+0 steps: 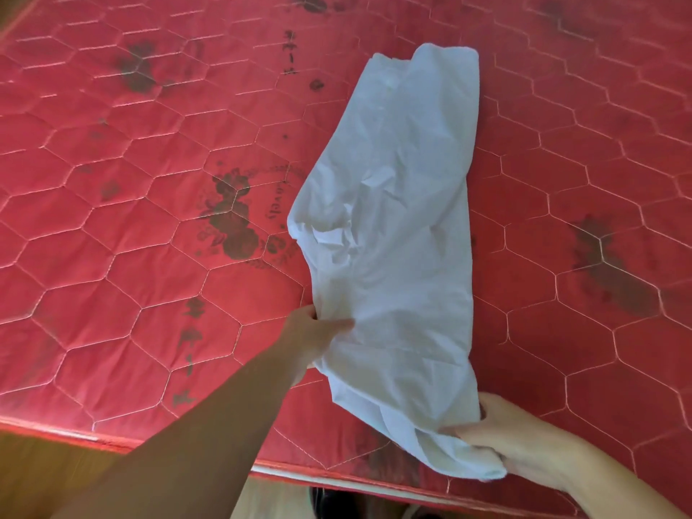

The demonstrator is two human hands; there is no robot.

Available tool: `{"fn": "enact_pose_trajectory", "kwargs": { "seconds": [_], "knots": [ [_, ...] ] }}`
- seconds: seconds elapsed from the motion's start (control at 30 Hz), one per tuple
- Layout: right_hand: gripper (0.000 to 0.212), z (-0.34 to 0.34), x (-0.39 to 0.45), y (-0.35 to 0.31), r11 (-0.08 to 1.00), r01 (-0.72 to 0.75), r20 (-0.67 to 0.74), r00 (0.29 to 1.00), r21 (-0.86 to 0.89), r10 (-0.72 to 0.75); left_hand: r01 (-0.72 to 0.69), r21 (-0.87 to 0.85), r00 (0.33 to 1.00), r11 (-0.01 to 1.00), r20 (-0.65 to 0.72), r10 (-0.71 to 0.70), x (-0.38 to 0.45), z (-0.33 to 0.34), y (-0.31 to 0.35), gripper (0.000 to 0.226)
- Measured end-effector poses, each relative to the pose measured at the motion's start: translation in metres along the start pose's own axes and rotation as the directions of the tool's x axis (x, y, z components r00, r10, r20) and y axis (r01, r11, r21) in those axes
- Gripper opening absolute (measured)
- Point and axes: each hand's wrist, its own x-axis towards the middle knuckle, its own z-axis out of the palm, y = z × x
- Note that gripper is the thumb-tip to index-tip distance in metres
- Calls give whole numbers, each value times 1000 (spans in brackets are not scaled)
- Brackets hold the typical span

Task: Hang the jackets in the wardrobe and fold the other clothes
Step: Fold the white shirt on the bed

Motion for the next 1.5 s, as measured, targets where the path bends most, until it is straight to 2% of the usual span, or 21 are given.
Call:
{"fn": "enact_pose_trajectory", "kwargs": {
  "seconds": [0.1, 0.13, 0.2, 0.23, 0.3, 0.4, 0.47, 0.53, 0.57, 0.63, 0.67, 0.73, 0.87, 0.9, 0.93, 1.03, 1.17, 1.27, 1.37, 1.43, 1.5],
  "knots": [
    [70, -13, -14, -5, 940, 233, -337, 931, 250, -142, -94, -29, 995, 995, -48, 93, -7, 4, 3, 47],
    [71, -19, -19, -11, 903, 305, -379, 908, 302, -180, -136, -66, 989, 988, -61, 132, -9, 4, 4, 55],
    [48, -28, -30, -28, 854, 379, -374, 895, 356, -242, -197, -145, 980, 970, -38, 193, -14, 4, 12, 61],
    [35, -32, -35, -37, 838, 383, -356, 901, 388, -247, -199, -187, 980, 962, -10, 201, -18, 3, 20, 53],
    [31, -40, -40, -54, 804, 393, -319, 909, 447, -267, -132, -278, 986, 951, 63, 155, -26, -1, 37, 36],
    [24, -45, -41, -75, 840, 479, -355, 854, 254, -380, -53, -321, 946, 946, 288, 151, -33, -11, 51, 44],
    [13, -46, -38, -82, 881, 468, -425, 784, -72, -452, -252, -14, 888, 968, 395, 237, -31, -20, 49, 44],
    [6, -48, -36, -85, 874, 419, -400, 777, -247, -486, -449, 357, 853, 819, 442, 275, -25, -25, 40, 48],
    [8, -49, -36, -86, 875, 413, -356, 802, -250, -480, -493, 495, 854, 716, 432, 290, -24, -26, 37, 46],
    [9, -53, -38, -84, 892, 396, -255, 859, -218, -444, -583, 696, 809, 418, 454, 374, -21, -25, 28, 34],
    [11, -55, -41, -84, 897, 392, -203, 879, -204, -431, -611, 747, 771, 263, 488, 408, -20, -24, 25, 28],
    [17, -56, -48, -83, 904, 392, -120, 902, -169, -414, -588, 806, 731, 66, 495, 470, -22, -22, 21, 22],
    [19, -65, -58, -79, 901, 396, -133, 897, -178, -421, -669, 737, 543, -98, 574, 613, -28, -16, 27, 14],
    [20, -69, -58, -77, 900, 395, -152, 893, -184, -423, -686, 718, 562, -117, 625, 542, -31, -13, 31, 14],
    [24, -71, -57, -75, 906, 386, -158, 897, -174, -413, -701, 707, 610, -92, 662, 436, -35, -10, 35, 15],
    [34, -74, -60, -73, 938, 332, -54, 940, -103, -338, -669, 729, 742, 145, 649, 168, -56, 6, 49, 19],
    [35, -86, -65, -72, 974, 224, 60, 973, 21, -224, -537, 704, 782, 465, 622, -38, -74, 17, 65, 33],
    [33, -96, -71, -78, 964, 148, -15, 989, 220, -148, -352, 630, 758, 692, 625, -184, -77, 12, 80, 12],
    [31, -95, -73, -99, 927, 202, -136, 977, 315, -166, -180, 448, 720, 876, 667, -193, -73, 6, 89, 30],
    [31, -97, -66, -116, 892, 303, -250, 941, 334, -227, -173, 381, 778, 908, 618, -111, -65, 5, 95, 39],
    [26, -102, -56, -132, 847, 404, -334, 896, 346, -291, -186, 243, 845, 952, 534, 29, -52, 8, 100, 23]
  ]
}}
